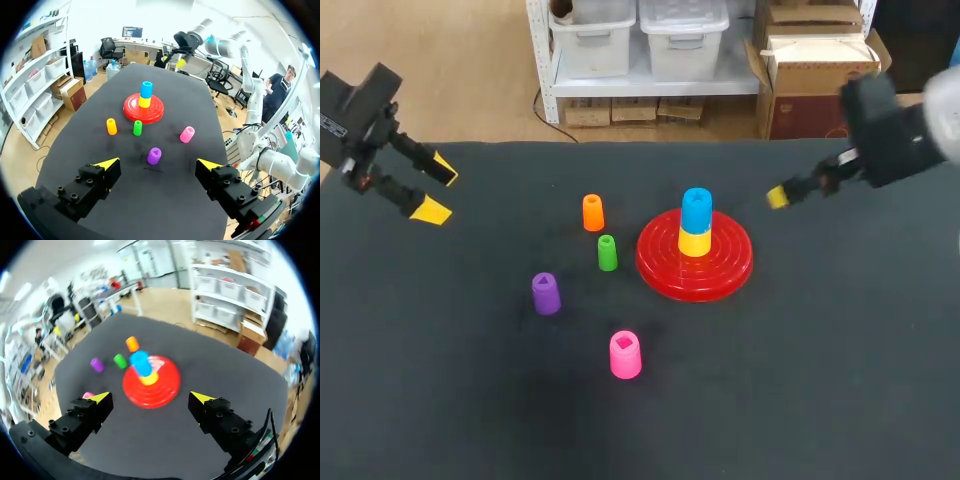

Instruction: Pick up and stack the cylinders on the red base in this order: pink,purple,orange,green

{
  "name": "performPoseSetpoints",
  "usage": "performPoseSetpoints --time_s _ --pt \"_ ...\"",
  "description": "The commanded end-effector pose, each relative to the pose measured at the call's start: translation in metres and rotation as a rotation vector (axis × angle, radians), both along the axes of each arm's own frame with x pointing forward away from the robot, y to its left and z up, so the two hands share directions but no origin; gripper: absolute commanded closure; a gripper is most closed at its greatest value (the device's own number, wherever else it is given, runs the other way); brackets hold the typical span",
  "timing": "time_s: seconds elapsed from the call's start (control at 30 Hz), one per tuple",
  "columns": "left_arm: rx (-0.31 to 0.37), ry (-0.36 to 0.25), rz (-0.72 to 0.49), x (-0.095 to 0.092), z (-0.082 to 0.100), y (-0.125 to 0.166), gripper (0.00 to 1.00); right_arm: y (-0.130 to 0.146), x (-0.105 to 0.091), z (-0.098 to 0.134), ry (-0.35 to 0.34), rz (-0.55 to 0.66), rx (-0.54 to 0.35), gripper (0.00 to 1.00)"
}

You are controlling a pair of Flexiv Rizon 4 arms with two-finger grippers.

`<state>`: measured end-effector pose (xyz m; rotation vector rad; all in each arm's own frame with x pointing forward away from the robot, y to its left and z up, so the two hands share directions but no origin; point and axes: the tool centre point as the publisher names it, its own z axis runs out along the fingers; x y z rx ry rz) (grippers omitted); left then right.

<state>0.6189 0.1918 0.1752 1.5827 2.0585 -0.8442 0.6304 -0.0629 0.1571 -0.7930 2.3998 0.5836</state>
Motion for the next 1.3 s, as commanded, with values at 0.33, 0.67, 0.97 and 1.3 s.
performPoseSetpoints --time_s 0.33,0.67,0.97,1.3 --pt "0.0 -0.001 0.0 0.0 -0.001 0.0 0.0 0.112 -0.093 0.0 -0.052 0.371 -0.29 0.0" --pt "0.0 -0.001 0.0 0.0 -0.001 0.0 0.0 0.152 -0.108 -0.045 0.064 0.516 -0.444 0.0" --pt "0.0 -0.001 0.0 0.0 -0.001 0.0 0.0 0.171 -0.117 -0.074 0.121 0.592 -0.514 0.0" --pt "0.0 -0.001 0.0 0.0 -0.001 0.0 0.0 0.176 -0.126 -0.105 0.135 0.615 -0.576 0.0"
